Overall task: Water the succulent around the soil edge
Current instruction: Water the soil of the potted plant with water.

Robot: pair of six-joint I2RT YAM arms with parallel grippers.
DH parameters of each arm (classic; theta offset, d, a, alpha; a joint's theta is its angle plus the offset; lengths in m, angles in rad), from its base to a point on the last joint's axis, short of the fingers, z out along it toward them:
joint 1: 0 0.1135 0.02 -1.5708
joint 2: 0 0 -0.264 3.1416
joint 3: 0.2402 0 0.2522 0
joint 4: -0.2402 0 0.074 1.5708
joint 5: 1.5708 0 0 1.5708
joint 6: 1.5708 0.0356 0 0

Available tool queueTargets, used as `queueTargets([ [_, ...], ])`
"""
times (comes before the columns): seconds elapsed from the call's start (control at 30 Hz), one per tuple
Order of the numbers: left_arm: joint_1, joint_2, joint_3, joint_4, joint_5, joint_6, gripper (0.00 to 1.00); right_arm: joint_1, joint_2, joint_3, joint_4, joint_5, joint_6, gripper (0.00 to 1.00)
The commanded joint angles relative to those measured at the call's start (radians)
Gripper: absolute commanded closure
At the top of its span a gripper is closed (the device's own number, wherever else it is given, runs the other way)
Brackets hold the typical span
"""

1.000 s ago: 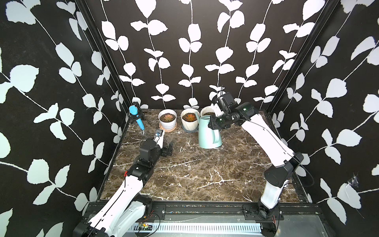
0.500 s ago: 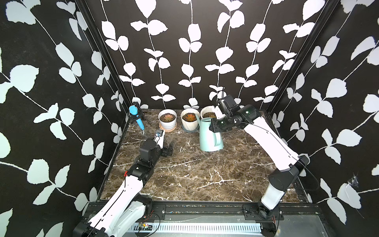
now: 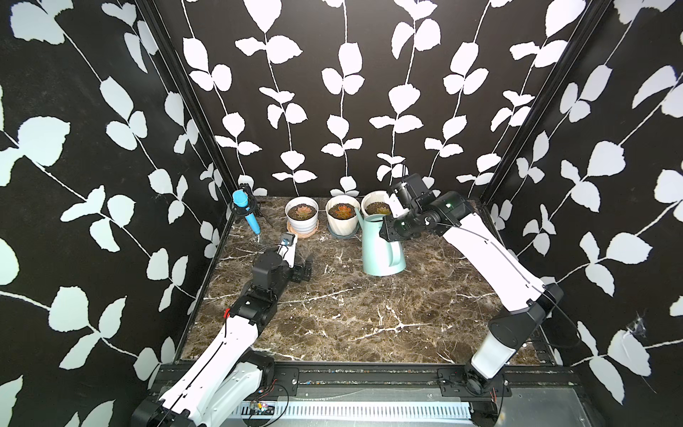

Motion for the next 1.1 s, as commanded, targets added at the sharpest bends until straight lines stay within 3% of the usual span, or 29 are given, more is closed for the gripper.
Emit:
queueTargets([
  [0.0, -0.006, 0.001, -0.01, 0.023, 0.006, 0.003, 0.01, 0.005, -0.042, 0.003, 0.048, 0.018, -0.002, 1.0],
  [1.07, -0.011, -0.002, -0.009, 0.021, 0.002, 0.007, 0.01, 0.033, -0.104, -0.073, 0.054, 0.037, 0.008, 1.0],
])
